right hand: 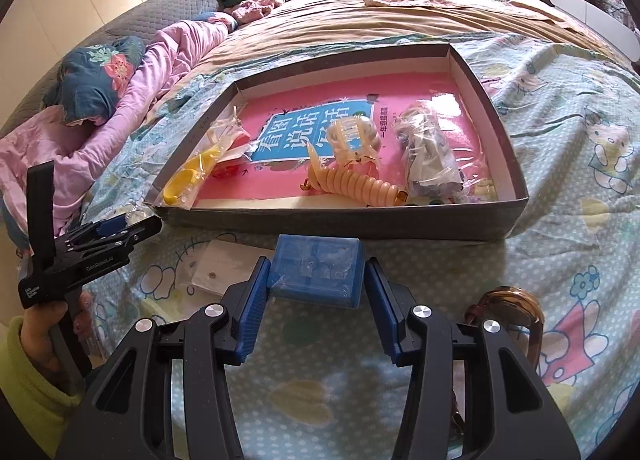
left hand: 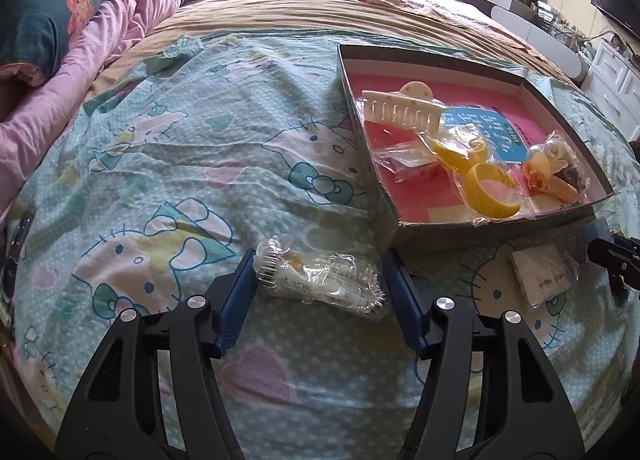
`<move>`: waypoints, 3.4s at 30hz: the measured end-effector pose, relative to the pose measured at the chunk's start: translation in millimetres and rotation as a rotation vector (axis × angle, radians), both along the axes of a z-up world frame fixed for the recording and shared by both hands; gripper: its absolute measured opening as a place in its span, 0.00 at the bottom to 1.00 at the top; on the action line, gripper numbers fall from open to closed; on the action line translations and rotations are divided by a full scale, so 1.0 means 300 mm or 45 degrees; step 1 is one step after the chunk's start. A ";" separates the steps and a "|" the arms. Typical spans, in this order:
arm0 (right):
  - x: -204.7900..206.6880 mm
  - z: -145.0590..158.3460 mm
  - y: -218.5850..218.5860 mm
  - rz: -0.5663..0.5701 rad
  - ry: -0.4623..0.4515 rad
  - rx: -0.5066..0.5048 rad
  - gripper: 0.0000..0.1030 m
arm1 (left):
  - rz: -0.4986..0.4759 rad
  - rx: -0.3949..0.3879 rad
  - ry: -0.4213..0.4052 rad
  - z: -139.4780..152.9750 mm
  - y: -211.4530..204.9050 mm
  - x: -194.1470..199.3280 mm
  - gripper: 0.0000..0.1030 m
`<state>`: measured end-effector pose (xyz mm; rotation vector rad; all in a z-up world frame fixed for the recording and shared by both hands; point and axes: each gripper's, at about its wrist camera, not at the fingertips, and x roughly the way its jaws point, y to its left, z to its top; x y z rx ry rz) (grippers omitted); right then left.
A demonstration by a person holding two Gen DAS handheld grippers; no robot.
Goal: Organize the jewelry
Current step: 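Grasp the blue pouch with the right tool while the left grasps the clear bagged comb, then carry the blue pouch and clear bag over the box with both tools, then open both tools to release the pouch and clear bag into the box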
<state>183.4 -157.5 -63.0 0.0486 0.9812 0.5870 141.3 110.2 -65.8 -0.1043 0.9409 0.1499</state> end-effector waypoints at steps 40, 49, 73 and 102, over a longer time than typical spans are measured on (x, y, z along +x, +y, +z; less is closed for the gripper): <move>-0.035 0.277 -0.197 -0.111 -0.250 0.086 0.45 | -0.195 -0.170 -0.253 0.278 -0.244 -0.107 0.51; 0.012 0.318 -0.227 -0.149 -0.303 0.080 0.45 | -0.268 -0.159 -0.288 0.331 -0.329 -0.026 0.51; 0.200 0.282 -0.150 -0.156 -0.324 -0.009 0.45 | -0.288 -0.179 -0.160 0.200 -0.345 0.219 0.51; 0.238 0.077 -0.123 -0.132 -0.169 -0.085 0.46 | -0.286 -0.191 -0.089 0.101 -0.335 0.260 0.53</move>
